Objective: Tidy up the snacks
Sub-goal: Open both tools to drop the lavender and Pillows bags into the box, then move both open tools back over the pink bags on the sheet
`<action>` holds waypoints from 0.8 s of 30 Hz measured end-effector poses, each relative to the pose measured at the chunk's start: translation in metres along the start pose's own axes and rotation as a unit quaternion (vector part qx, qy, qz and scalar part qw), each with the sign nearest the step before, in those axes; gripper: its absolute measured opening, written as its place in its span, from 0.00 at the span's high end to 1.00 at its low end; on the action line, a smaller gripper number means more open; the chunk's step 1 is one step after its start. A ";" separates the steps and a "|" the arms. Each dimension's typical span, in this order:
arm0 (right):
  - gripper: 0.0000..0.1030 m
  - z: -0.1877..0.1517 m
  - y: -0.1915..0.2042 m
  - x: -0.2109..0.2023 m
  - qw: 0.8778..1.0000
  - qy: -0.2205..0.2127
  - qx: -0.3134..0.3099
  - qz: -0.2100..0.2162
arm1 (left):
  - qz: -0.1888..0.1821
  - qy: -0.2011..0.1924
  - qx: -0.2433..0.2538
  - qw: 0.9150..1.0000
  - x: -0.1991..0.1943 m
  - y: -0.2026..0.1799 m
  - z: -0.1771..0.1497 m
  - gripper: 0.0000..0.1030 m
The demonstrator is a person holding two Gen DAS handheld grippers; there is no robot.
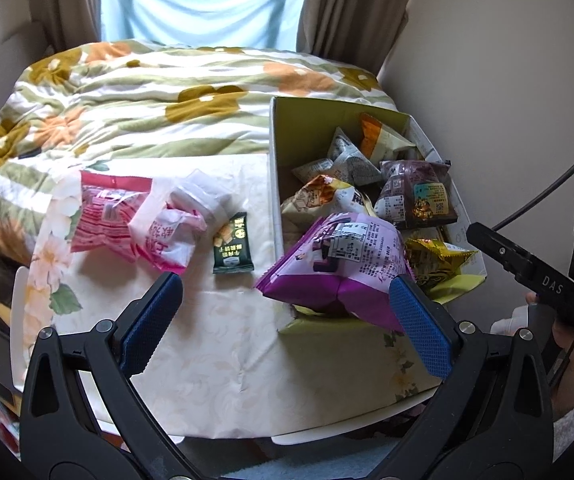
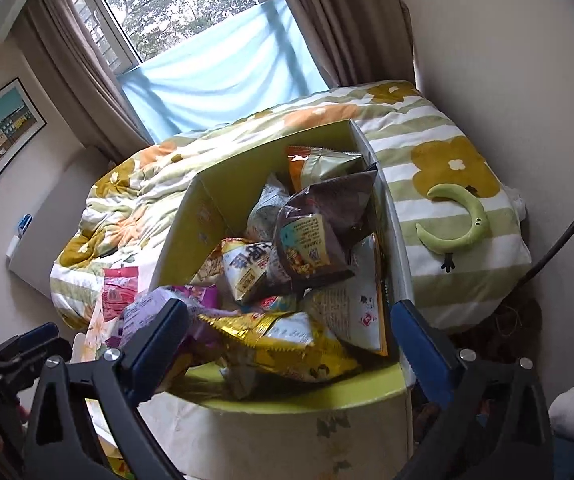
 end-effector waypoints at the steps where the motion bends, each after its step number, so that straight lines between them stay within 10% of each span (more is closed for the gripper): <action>1: 0.02 0.000 0.001 -0.002 1.000 0.000 -0.001 0.003 | 0.002 -0.002 -0.002 1.000 -0.002 0.002 0.000 0.01; 24: 0.02 0.013 0.167 -0.042 0.996 -0.052 -0.054 0.051 | 0.063 -0.062 -0.060 0.994 -0.085 0.182 0.035 0.01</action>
Point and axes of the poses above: each gripper's, at about its wrist camera, not at the fingertips, and x roughly the way its jaws point, y to its left, z to its top, the point moved 8 cm from there along x, roughly the way its jaws point, and after that the axes turned 13 degrees about -y, right-handed, at the moved point
